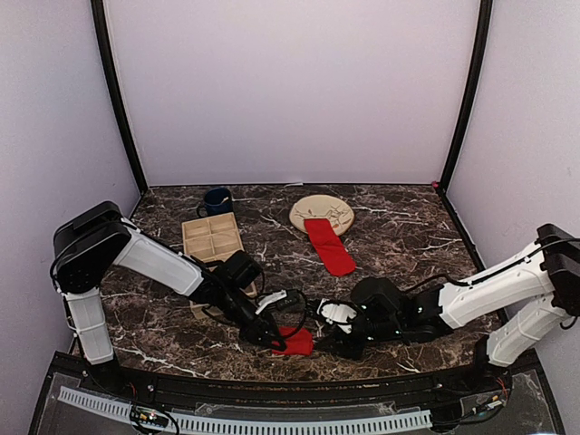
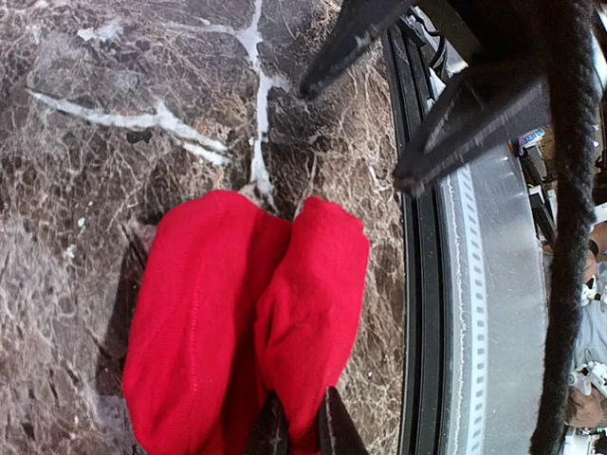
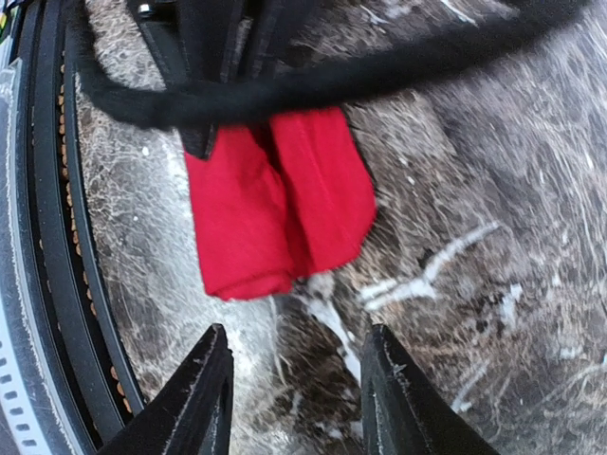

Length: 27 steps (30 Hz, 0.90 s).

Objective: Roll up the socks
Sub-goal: Roll the sock at the center of the board.

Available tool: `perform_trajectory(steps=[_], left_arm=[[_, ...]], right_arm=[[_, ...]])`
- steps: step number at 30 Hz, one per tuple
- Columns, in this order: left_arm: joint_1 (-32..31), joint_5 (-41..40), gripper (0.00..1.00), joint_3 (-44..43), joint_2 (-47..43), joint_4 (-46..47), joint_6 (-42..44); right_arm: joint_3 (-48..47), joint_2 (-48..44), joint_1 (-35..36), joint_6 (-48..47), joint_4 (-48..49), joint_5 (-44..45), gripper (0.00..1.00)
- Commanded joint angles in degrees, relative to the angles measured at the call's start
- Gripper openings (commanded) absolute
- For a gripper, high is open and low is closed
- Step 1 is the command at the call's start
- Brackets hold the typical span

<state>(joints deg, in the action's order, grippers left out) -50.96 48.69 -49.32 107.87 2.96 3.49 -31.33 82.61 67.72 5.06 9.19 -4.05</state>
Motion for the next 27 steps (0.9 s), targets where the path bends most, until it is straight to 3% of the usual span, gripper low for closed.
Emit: perform_trajectory(steps=[1,6,27], left_arm=[[0.4,0.1,0.00,-0.6,2.4,-7.8,1.6],[0.6,0.7,0.00,-1.6,3.4,-9.5,2.3],[1.1,1.9,0.00,-3.1,4.9,-11.8,3.4]], right_arm=[[-3.5,2.6,2.8,-3.7,-0.4,4.3,0.43],[-6.3,5.2,4.5,-5.6,-1.5,5.0,0.51],[-12.2,12.6,5.8,-9.7,-4.6,2.7,0.50]])
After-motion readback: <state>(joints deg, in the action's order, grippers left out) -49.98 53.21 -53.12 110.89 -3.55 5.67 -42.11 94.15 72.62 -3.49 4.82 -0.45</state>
